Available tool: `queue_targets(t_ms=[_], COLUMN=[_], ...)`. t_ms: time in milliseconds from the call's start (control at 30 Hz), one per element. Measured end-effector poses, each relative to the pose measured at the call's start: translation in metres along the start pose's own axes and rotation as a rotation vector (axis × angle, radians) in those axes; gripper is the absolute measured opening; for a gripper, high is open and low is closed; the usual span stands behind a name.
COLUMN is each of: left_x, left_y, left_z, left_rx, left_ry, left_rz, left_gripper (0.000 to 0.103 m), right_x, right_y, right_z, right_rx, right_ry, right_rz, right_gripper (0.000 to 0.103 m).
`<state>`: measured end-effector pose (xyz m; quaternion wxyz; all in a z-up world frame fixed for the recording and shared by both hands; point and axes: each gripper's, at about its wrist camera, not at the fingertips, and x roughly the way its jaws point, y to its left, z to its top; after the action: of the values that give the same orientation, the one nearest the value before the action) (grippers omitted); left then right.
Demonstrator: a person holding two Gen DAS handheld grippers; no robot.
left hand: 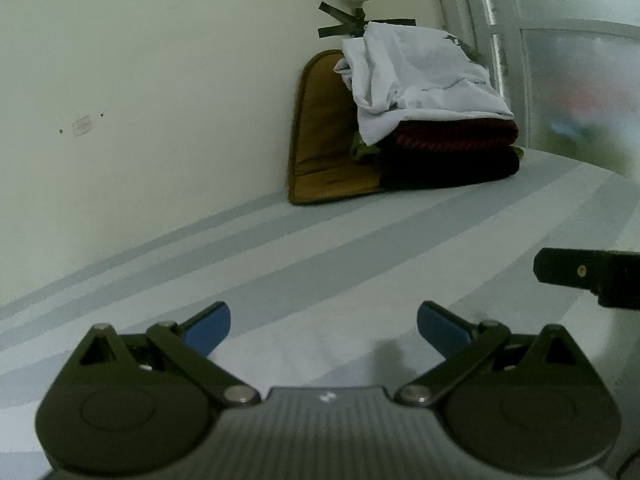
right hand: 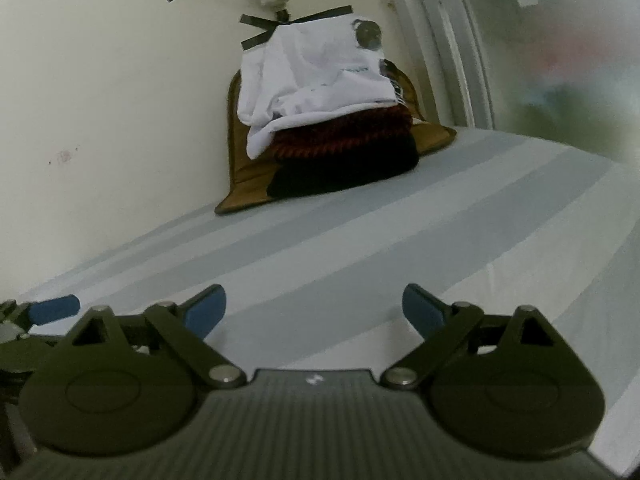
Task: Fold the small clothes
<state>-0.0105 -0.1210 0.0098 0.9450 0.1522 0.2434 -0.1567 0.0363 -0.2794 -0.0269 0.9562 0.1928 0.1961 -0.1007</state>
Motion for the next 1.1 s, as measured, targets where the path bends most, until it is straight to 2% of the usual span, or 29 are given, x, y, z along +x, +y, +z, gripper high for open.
queue_targets(t_ms=[367, 567, 767, 933, 1100], left_x=[-0.013, -0.017, -0.020, -0.019, -0.017], left_y=[0.013, 0.012, 0.011, 0.020, 0.024], left_z=[-0.002, -0.002, -0.003, -0.001, 0.000], left_rx=[-0.067, -0.057, -0.058, -0.108, -0.128], left_ry=[-0.060, -0.072, -0.076, -0.059, -0.061], left_rz=[-0.055, -0.067, -0.060, -0.067, -0.052], left_gripper=[0.103, 0.103, 0.103, 0.103, 0.103], right_x=[-0.011, -0.024, -0.048, -0.060, -0.049], right_y=[0.010, 0.011, 0.010, 0.021, 0.018], right_z=[-0.008, -0.001, 0.000, -0.009, 0.003], right_rx=[0.032, 0.036, 0.094, 0.035, 0.027], right_ry=[0.011, -0.015, 0.016, 0.030, -0.014], right_rz=[0.022, 0.033, 0.064, 0.106, 0.065], right_gripper=[0.099, 0.101, 0.102, 0.103, 0.103])
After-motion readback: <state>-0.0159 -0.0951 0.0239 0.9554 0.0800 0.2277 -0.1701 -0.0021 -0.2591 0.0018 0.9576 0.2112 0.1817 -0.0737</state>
